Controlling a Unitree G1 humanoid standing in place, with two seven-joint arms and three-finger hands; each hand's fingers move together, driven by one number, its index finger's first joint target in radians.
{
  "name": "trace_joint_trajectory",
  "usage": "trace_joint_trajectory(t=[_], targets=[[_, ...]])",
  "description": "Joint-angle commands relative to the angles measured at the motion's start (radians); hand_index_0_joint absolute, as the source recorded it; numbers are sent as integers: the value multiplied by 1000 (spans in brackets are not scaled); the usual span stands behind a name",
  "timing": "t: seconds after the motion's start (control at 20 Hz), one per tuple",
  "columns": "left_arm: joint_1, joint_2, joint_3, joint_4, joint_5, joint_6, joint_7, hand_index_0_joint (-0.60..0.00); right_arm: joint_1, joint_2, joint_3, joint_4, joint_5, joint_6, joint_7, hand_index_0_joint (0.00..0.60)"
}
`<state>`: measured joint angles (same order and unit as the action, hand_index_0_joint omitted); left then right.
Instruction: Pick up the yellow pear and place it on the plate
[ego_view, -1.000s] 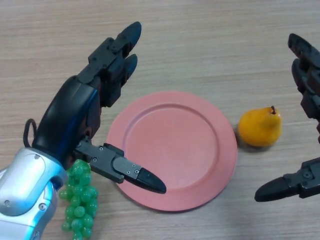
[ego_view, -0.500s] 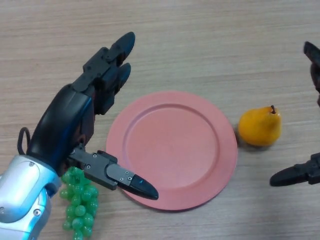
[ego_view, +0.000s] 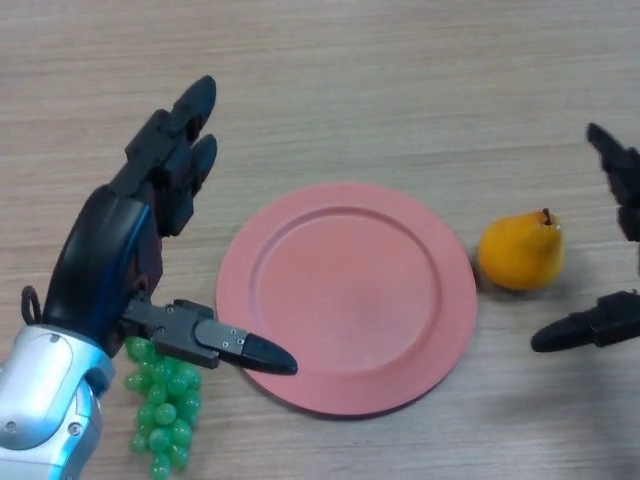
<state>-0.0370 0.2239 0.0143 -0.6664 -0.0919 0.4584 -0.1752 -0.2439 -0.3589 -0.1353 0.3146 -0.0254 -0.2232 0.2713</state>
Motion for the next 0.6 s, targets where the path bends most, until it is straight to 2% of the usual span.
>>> trace_joint_trajectory(t=[0.05, 0.3, 0.5, 0.6], targets=[[-29, 22, 63, -77, -19, -128, 33, 0, -106, -62, -45, 46, 39, -178, -59, 0], [-27, 30, 89, -120, -23, -89, 37, 0, -235, -65, -6, 331, 9, -268, -73, 0], [-3, 33, 101, -132, -13, -113, 30, 0, -328, -60, 20, 538, -30, -361, -91, 0], [12, 29, 116, -148, -22, -105, 28, 0, -348, -54, 31, 577, -26, -342, -64, 0]])
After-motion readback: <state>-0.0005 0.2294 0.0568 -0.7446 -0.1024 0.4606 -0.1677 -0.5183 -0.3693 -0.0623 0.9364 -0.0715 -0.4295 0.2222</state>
